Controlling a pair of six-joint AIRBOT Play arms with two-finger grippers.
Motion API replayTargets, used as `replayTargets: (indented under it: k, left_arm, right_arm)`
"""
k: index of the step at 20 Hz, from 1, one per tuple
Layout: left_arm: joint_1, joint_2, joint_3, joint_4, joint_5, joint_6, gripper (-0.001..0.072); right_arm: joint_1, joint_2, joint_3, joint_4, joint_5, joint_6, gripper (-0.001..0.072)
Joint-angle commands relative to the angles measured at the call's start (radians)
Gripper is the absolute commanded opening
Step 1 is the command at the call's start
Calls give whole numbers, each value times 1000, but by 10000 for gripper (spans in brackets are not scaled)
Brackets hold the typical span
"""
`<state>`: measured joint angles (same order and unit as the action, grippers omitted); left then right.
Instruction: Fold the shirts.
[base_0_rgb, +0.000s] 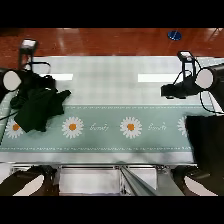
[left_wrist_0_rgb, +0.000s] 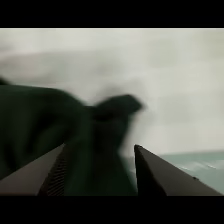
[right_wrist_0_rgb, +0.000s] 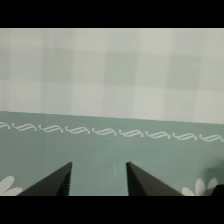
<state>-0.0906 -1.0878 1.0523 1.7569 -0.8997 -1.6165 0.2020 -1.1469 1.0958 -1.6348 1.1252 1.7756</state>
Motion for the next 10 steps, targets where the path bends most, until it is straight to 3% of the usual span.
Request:
replayTargets:
  k: [1, 3, 5, 10]
  left_arm:
    - [171, -25, 10, 146, 11, -126, 509]
    - [266, -74, 10, 92, -34, -149, 507]
    - [318, -139, 6, 19, -55, -90, 507]
    - [291, -291, -16, -11, -70, -64, 507]
  right_arm:
    - [0, -11, 0, -59, -55, -2, 423]
    - [1, -26, 0, -51, -16, -3, 420]
    - [1, -28, -1, -39, -12, 3, 413]
    - [1, -28, -1, -12, -2, 46, 413]
